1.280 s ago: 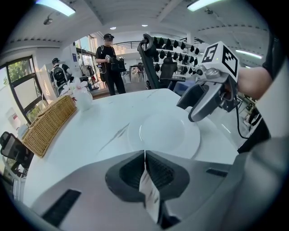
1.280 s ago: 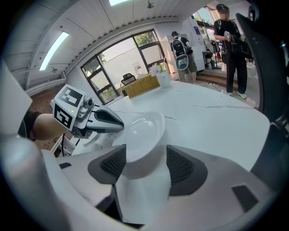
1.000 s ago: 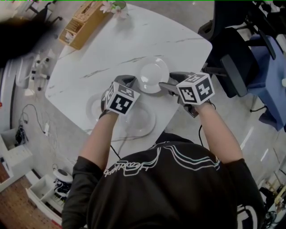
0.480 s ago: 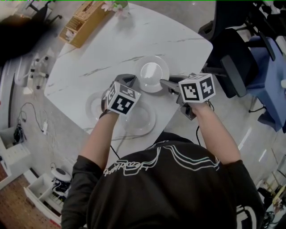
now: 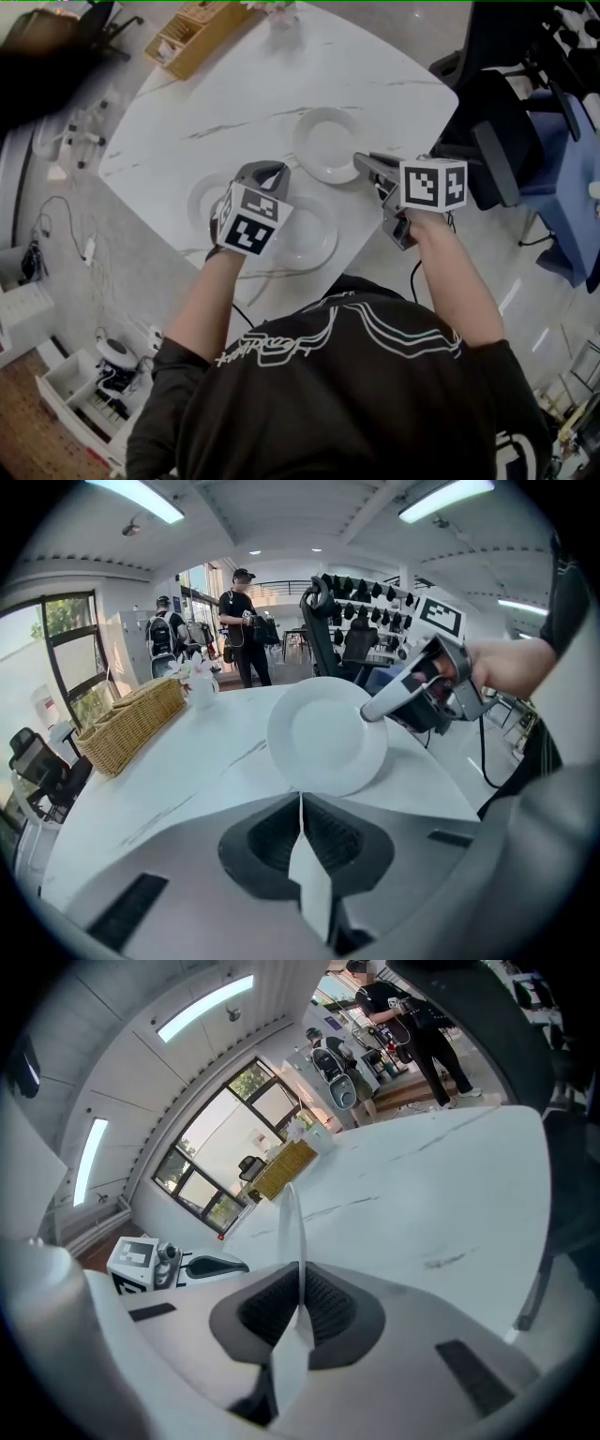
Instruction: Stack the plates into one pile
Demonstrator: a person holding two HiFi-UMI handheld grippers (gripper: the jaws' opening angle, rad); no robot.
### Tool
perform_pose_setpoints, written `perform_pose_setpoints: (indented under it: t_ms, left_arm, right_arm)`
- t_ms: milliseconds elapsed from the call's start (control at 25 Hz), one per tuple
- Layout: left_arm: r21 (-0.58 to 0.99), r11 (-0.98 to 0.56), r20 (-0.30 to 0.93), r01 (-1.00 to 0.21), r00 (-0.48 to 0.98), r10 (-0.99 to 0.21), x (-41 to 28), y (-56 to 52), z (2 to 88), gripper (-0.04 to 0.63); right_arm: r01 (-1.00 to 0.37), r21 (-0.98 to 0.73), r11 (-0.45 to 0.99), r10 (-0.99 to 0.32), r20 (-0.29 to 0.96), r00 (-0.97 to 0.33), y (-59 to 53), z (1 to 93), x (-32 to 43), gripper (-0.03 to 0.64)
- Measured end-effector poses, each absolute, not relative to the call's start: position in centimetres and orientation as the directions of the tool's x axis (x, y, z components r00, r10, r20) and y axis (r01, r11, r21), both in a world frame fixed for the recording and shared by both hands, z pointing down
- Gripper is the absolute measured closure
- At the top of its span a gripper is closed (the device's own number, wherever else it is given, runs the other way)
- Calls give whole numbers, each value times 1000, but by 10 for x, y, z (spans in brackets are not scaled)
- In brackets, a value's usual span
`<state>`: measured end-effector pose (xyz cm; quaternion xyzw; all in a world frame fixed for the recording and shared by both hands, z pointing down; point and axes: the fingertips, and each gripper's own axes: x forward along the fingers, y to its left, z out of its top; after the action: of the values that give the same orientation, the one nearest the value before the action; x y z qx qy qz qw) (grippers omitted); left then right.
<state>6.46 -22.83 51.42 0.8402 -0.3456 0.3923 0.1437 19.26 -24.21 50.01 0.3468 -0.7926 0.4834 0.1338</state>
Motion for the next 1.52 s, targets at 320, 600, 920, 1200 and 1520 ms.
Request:
perform_pose_setpoints:
  t_ms: [320, 600, 920, 1200, 1520]
  left_arm:
    - [22, -678, 702, -734, 494, -512, 30, -186, 488, 565]
    - [114, -615, 656, -780, 524, -543, -21, -145, 464, 566]
    - [233, -475, 634, -849, 503, -588, -113, -103, 459, 566]
    - [278, -421, 627, -863, 495, -601, -134, -86, 462, 566]
    - [273, -400, 616, -875, 479, -626, -174, -62, 461, 566]
  right_arm:
    - [-686, -679, 261, -503, 510, -697, -230, 477, 174, 580]
    - [-653, -709, 266, -533, 456, -712, -202, 445, 128, 580]
    - [-619, -732, 285, -514, 428, -743, -166, 427, 53, 580]
    - [-592, -747, 305, -482, 415, -772, -159, 427, 25, 580]
    - [-567, -764, 308, -428, 421, -800, -137, 443, -32, 579]
